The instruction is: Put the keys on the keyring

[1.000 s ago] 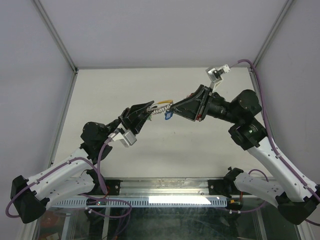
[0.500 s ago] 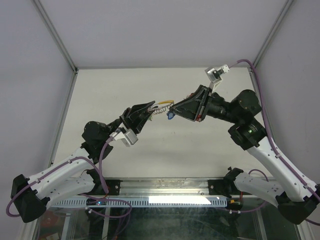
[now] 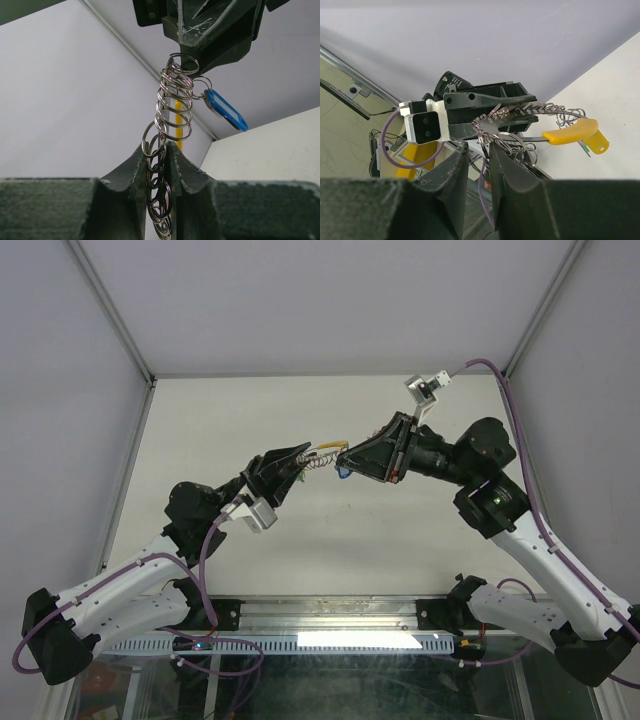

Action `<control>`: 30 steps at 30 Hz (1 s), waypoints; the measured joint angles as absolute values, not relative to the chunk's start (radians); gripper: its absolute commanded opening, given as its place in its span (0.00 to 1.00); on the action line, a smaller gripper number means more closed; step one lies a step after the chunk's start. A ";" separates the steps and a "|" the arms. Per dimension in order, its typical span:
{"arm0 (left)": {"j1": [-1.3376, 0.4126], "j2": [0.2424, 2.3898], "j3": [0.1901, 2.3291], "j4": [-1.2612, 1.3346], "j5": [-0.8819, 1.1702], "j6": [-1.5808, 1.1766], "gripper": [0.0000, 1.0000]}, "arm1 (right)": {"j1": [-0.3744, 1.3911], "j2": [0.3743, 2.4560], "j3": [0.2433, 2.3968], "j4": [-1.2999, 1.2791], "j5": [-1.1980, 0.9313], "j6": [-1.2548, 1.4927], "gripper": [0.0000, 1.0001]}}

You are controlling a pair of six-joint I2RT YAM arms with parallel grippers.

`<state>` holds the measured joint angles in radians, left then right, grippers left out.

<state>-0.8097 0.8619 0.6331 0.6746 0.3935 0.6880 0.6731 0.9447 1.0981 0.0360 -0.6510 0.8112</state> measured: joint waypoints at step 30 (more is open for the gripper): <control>-0.810 0.855 0.636 0.516 0.405 0.690 0.24 | 0.685 0.902 1.129 -0.178 -0.526 0.386 0.00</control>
